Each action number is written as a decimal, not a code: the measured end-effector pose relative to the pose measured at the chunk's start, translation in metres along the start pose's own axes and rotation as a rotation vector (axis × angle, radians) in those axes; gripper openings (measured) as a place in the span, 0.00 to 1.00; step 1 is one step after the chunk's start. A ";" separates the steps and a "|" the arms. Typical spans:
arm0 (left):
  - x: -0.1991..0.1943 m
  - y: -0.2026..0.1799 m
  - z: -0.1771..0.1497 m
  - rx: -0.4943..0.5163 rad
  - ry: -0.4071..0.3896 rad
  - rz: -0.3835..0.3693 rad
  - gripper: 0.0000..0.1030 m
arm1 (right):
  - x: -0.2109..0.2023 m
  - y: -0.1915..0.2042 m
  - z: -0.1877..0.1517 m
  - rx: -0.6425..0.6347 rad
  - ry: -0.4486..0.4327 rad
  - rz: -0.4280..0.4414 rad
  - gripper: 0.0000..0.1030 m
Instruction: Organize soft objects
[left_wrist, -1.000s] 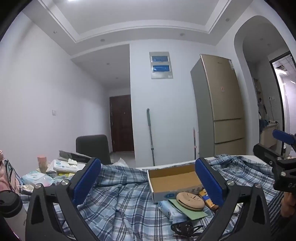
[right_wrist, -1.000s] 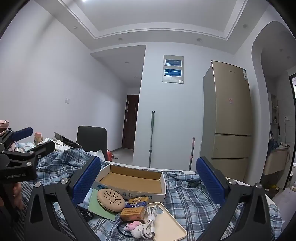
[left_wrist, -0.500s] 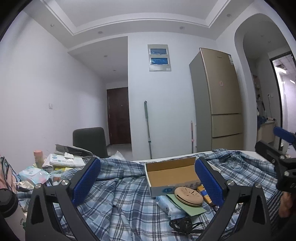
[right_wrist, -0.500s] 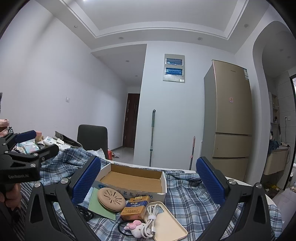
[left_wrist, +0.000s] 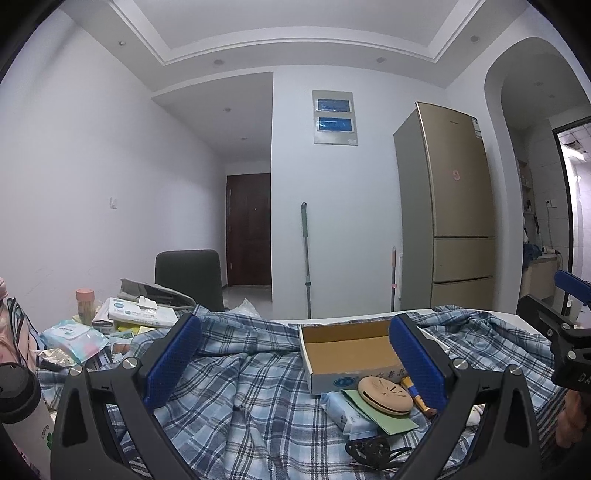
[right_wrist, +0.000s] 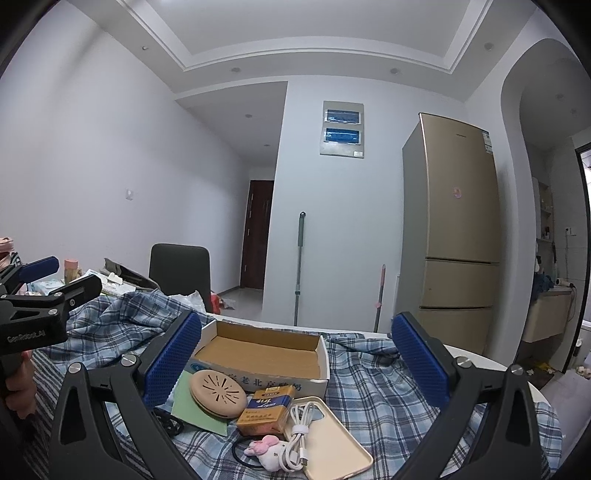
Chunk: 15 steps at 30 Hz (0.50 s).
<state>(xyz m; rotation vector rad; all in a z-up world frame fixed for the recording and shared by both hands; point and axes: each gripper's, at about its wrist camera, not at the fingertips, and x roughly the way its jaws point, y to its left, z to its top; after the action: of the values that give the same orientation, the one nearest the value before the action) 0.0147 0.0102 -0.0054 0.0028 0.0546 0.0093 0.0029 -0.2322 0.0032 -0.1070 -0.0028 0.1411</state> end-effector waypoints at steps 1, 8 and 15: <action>0.001 0.000 0.000 -0.001 0.004 0.002 1.00 | 0.000 0.001 0.000 -0.003 0.002 0.003 1.00; 0.003 0.001 0.000 -0.002 0.011 0.008 1.00 | 0.001 0.004 0.000 -0.017 0.009 -0.004 1.00; 0.003 0.000 -0.001 0.010 0.020 0.014 1.00 | 0.002 0.003 0.000 -0.019 0.014 -0.007 1.00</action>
<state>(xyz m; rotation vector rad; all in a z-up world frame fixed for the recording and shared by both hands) 0.0179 0.0104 -0.0063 0.0134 0.0749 0.0226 0.0049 -0.2290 0.0031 -0.1265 0.0100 0.1329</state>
